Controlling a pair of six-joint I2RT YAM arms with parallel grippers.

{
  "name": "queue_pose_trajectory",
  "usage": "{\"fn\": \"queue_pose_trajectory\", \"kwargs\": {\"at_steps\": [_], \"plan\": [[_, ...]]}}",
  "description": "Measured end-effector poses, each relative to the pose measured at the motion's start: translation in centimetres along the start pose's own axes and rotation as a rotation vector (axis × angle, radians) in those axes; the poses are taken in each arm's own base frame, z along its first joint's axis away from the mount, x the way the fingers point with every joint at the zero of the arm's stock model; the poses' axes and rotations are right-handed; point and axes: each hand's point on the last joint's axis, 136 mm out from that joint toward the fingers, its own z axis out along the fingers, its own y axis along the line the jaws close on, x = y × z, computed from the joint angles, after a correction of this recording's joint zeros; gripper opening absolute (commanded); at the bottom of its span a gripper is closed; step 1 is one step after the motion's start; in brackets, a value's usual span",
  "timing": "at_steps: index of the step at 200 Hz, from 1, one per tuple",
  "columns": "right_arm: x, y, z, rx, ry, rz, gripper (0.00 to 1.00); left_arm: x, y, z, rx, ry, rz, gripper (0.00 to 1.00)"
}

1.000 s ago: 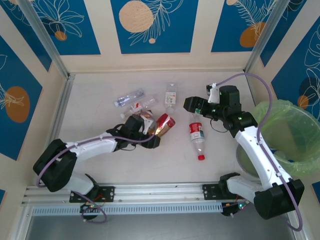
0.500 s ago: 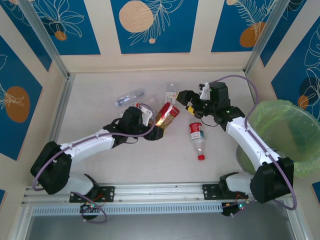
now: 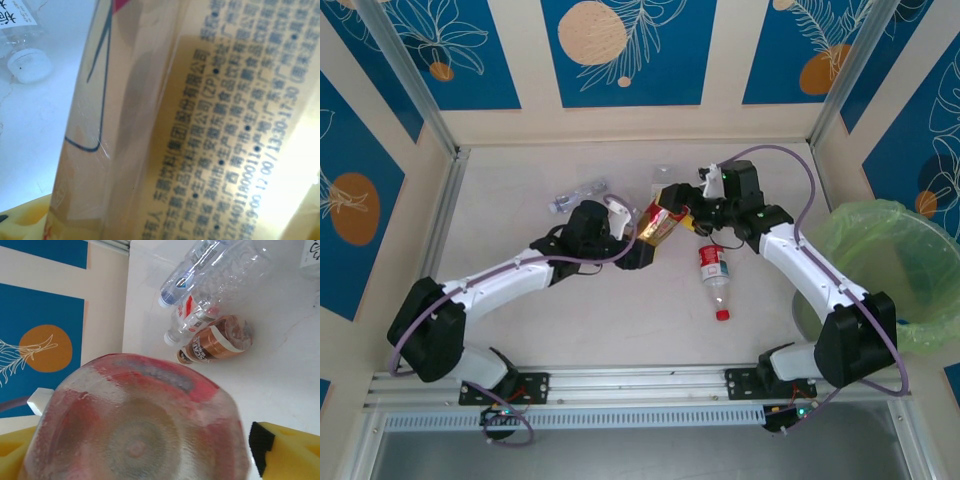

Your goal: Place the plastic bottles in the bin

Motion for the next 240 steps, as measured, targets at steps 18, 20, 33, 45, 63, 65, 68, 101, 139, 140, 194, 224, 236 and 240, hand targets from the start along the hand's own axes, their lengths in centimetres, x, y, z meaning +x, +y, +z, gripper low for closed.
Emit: {"fn": "queue_pose_trajectory", "kwargs": {"at_steps": [18,20,33,45,63,65,68,101,139,140,194,224,236,240], "plan": [[0.3,0.3,0.2,-0.002,0.011,-0.013,0.84,0.2,-0.1,0.0,-0.001,0.010,0.010,0.58],[0.3,0.4,0.2,-0.002,0.011,-0.018,0.84,0.2,-0.1,0.0,-0.001,0.012,0.011,0.58],[0.3,0.6,0.3,0.002,0.017,-0.029,0.83,0.5,-0.1,0.2,-0.009,0.025,0.021,0.57],[0.2,0.5,0.4,0.017,0.015,-0.035,0.81,0.4,0.0,0.4,-0.019,0.031,0.030,0.57],[0.2,0.2,0.6,0.034,0.018,-0.041,0.76,0.5,0.1,0.5,-0.035,0.040,0.042,0.57],[0.2,0.2,0.6,0.036,0.019,-0.040,0.75,0.5,0.1,0.5,-0.037,0.041,0.043,0.57],[0.3,0.1,0.6,0.038,0.020,-0.045,0.74,0.5,0.1,0.5,-0.040,0.042,0.045,0.57],[0.6,-0.4,0.7,0.063,0.028,-0.043,0.66,1.1,0.3,0.7,-0.055,0.063,0.057,0.58],[0.6,-0.4,0.8,0.067,0.025,-0.054,0.59,1.1,0.3,0.7,-0.063,0.072,0.064,0.58],[0.6,-0.4,0.8,0.068,0.026,-0.055,0.59,1.1,0.3,0.7,-0.063,0.072,0.065,0.58],[0.6,-0.5,0.8,0.075,0.024,-0.065,0.55,1.3,0.4,0.7,-0.064,0.082,0.071,0.68],[0.7,-0.5,0.9,0.079,0.023,-0.073,0.53,1.4,0.3,0.7,-0.064,0.086,0.079,0.78],[0.6,-0.5,0.8,0.081,0.019,-0.076,0.53,1.4,0.2,0.7,-0.058,0.087,0.089,0.82],[0.6,-0.5,0.8,0.082,0.018,-0.077,0.53,1.4,0.2,0.7,-0.055,0.087,0.089,0.84]]}}
